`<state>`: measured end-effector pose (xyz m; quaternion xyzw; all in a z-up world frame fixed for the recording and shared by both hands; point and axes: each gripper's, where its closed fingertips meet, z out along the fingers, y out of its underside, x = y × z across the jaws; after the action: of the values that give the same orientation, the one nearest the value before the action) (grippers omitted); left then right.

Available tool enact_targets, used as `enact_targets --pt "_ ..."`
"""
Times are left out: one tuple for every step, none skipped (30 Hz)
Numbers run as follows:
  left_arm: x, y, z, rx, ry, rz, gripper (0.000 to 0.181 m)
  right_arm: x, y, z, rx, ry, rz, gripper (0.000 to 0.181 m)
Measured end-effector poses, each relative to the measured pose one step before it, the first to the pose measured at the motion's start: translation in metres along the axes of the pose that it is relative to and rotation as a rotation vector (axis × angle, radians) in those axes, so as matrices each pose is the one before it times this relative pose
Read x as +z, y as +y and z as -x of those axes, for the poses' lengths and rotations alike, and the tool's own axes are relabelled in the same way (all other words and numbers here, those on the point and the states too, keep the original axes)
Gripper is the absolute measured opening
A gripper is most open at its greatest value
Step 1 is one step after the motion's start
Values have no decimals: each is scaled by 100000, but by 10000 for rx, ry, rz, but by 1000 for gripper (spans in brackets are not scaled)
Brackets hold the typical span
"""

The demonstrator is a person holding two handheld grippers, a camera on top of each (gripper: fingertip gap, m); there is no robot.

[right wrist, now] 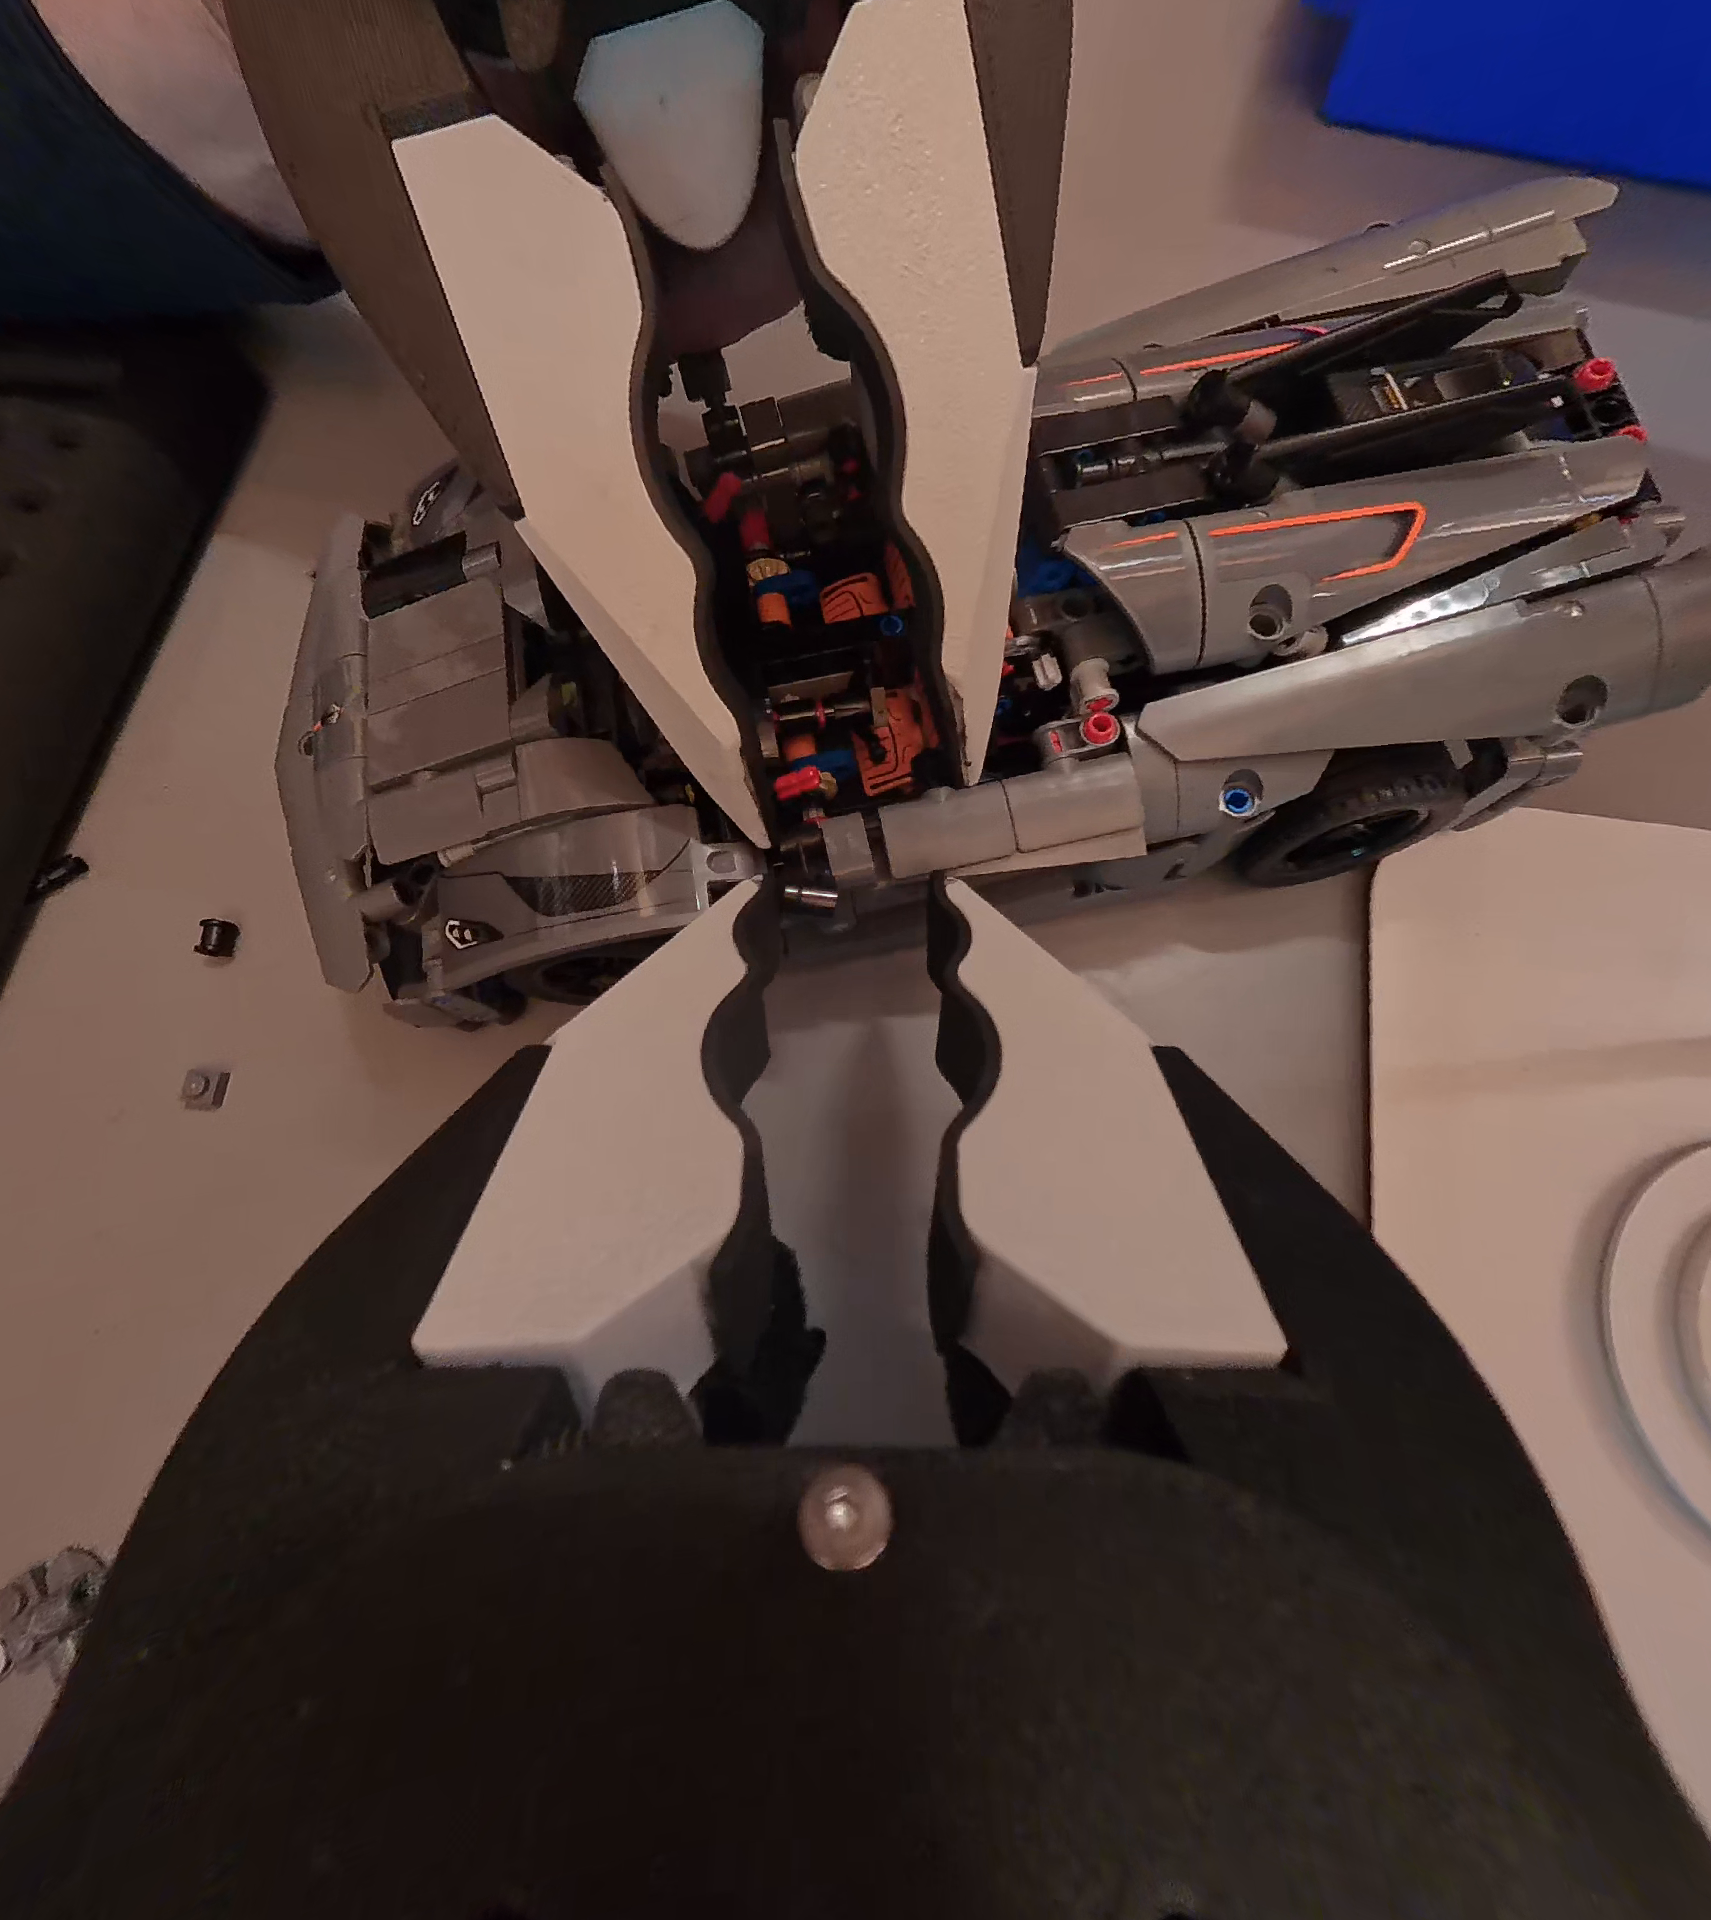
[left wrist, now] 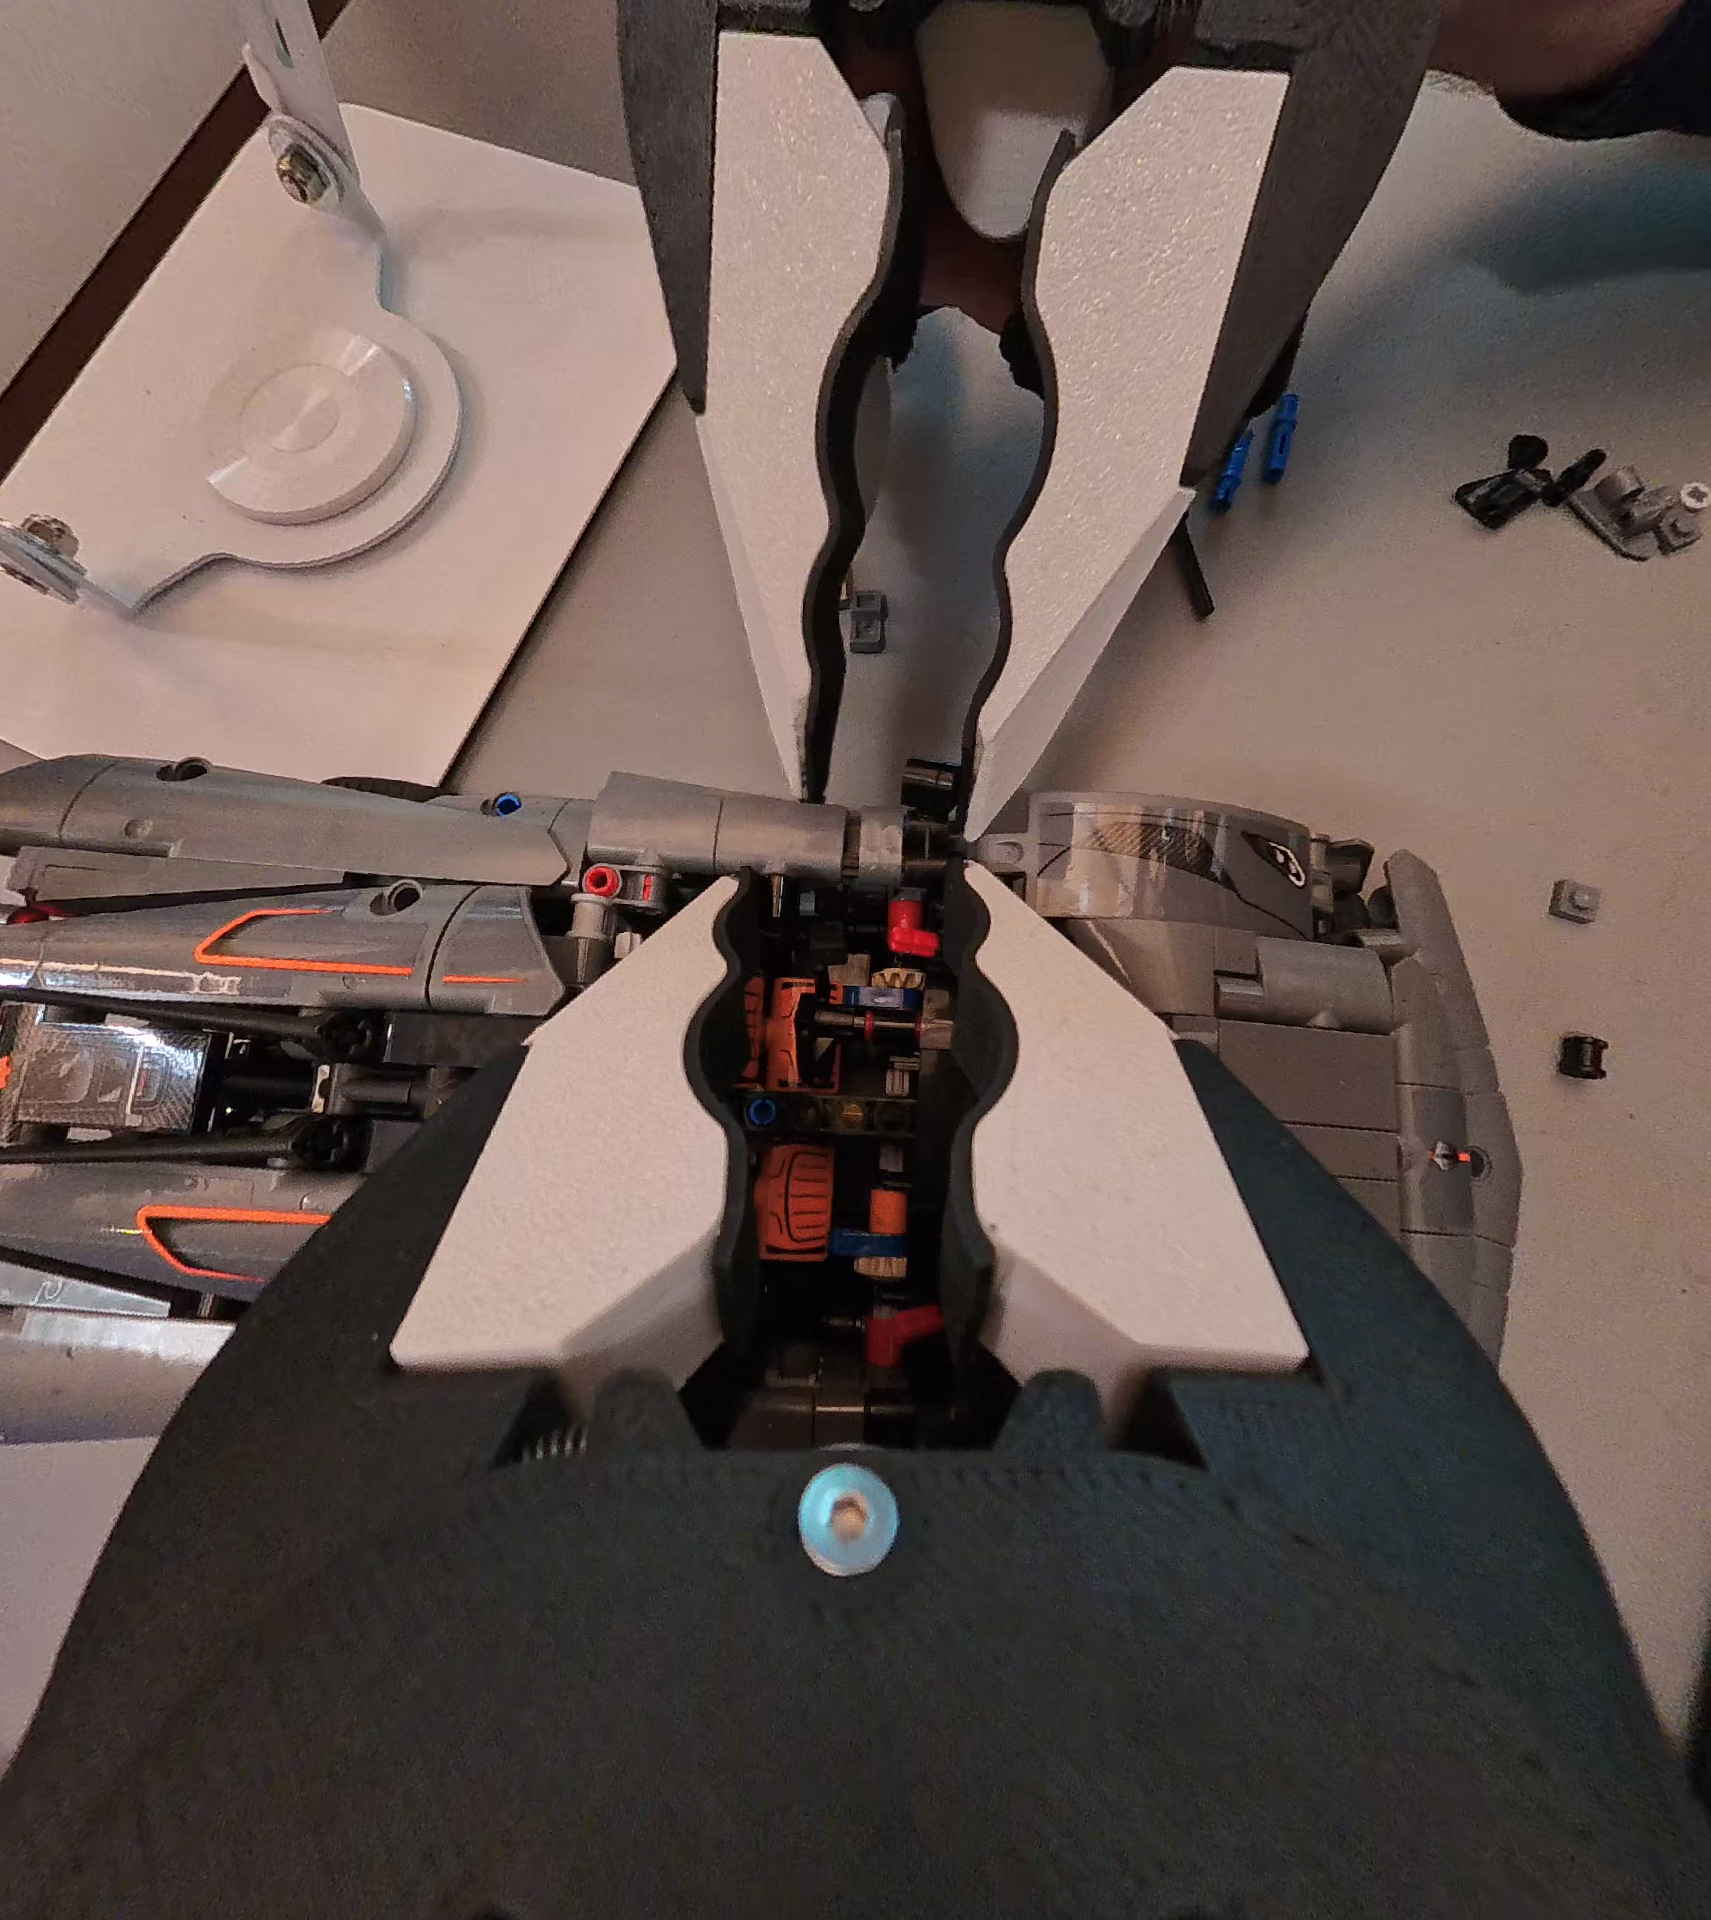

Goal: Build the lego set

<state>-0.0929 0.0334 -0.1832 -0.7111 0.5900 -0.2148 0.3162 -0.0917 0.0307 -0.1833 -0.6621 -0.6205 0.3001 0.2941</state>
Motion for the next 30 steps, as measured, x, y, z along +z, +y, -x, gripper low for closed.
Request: enact_targets --pt "13 -1 20 8 -19 -2 33 -5 -11 25 11 -5 -3 26" --pt "24 -13 30 19 -31 0 33 2 9 8 5 10 -5 25" --pt "11 -2 8 4 -9 14 33 -4 11 -5 3 4 -7 24" --pt "-14 -2 -2 0 -1 18 33 0 24 48 2 -20 -4 24" --pt "4 5 33 21 -32 18 32 2 18 95 -18 -28 4 23" --pt "2 9 50 7 -35 16 32 14 21 134 -39 -37 19 20" --pt "7 5 17 -24 2 11 32 45 -5 95 -40 -22 20 16" --pt "3 -6 14 -20 11 -11 32 33 -10 1 -23 10 5 16" --pt "14 -7 28 2 -20 -10 32 0 2 -19 18 0 -12 15" --pt "15 0 32 -4 -20 1 32 -15 3 -59 62 -14 -22 16" --pt "-5 4 -17 11 7 22 32 -17 8 0 55 -24 -20 16" --pt "8 2 1 19 4 17 32 9 14 20 17 -14 -5 16" --pt "16 2 12 9 -8 7 32 7 4 -15 -6 8 12 16" --pt "-1 5 3 -11 -1 4 32 20 8 -18 -10 16 13 16" --pt "4 -4 -7 -6 9 -2 32 14 -11 1 3 2 2 16" --pt "-2 2 5 0 5 -3 32 1 -24 -10 13 -7 -10 16" --pt "9 7 1 -5 3 1 32 -21 4 -1 20 -12 -14 16" --pt "8 -1 3 -2 1 10 32 -7 -4 19 19 -12 -12 16" --pt "9 0 2 7 -2 15 32 10 1 1 11 -3 -4 16" --pt "8 2 -2 3 -2 17 32 12 -18 -4 9 2 7 15" --pt "12 -3 4 -2 -1 14 32 28 -12 -23 5 6 15 15" --pt "2 5 13 -13 5 6 32 19 10 -13 0 10 15 15" --pt "0 -8 12 -3 3 6 32 4 1 -4 14 3 6 15" --pt "2 17 4 7 1 7 32 0 -1 -5 30 -3 1 15" --pt "6 -4 6 -7 -2 3 32 24 21 5 31 -3 4 15" --pt "5 -1 20 1 -8 5 32 9 23 -11 17 8 6 15" --pt "-4 16 -5 7 -3 21 32 -8 4 -30 20 3 1 15" --pt "0 5 3 19 -7 33 32 14 8 -16 37 -13 -2 15" --pt "13 2 16 8 -7 22 31 19 20 -7 20 1 14 15" --pt "3 3 23 -15 -3 4 32 -6 20 4 -6 24 31 15"
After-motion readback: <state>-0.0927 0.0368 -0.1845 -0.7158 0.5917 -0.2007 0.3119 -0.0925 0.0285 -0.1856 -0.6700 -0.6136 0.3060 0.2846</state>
